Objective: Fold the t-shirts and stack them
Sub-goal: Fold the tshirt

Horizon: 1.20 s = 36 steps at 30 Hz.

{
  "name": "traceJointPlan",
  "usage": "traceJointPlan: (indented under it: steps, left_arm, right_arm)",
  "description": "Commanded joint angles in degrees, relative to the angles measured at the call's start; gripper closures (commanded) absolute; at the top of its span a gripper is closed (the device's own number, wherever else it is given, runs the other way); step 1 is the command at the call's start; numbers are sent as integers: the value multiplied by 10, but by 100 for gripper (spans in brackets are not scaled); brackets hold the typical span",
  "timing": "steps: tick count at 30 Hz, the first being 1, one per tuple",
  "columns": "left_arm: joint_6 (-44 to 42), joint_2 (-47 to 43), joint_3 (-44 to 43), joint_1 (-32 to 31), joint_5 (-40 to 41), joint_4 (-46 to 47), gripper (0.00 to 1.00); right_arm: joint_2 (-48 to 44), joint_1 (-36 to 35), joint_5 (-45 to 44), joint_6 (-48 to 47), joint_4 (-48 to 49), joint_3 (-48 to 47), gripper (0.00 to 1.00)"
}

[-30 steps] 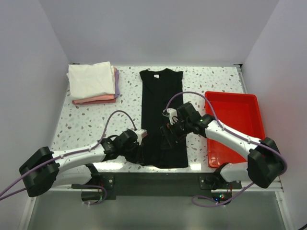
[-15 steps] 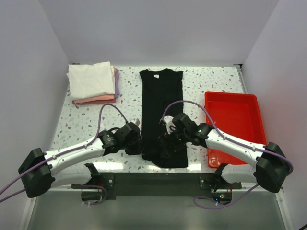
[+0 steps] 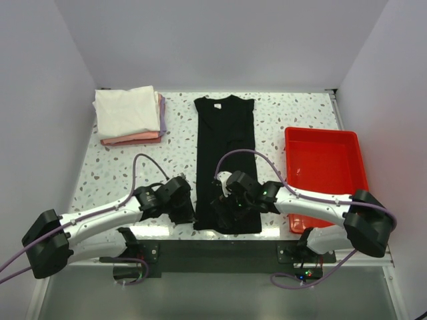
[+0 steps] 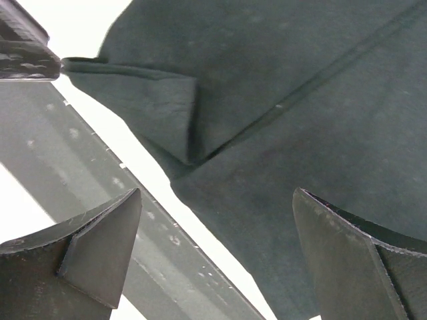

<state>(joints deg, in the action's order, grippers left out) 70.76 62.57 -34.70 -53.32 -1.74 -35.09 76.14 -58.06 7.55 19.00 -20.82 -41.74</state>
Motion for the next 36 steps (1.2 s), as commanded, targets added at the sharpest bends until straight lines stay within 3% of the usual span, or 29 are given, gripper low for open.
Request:
traceJointPlan:
  steps: [1, 5, 14, 18, 27, 36]
  left_arm:
    - [-53, -29, 53, 0, -46, 133, 68]
    - [-134, -12, 61, -1, -54, 173, 65]
    - [-211, 39, 29, -1, -69, 151, 73]
    - [-219, 22, 40, -5, -105, 146, 78]
    - [-216, -4, 70, -16, -157, 151, 79]
    - [-237, 49, 40, -49, -124, 130, 74]
  right_arm:
    - [-21, -8, 34, -19, 55, 4, 1]
    - [-16, -7, 57, -27, 56, -10, 1]
    - [-6, -7, 85, -20, 46, -19, 1]
    - [-5, -7, 91, -18, 41, -19, 1]
    - [-5, -6, 81, -13, 39, -14, 1]
    - [-17, -6, 71, -3, 34, -10, 1]
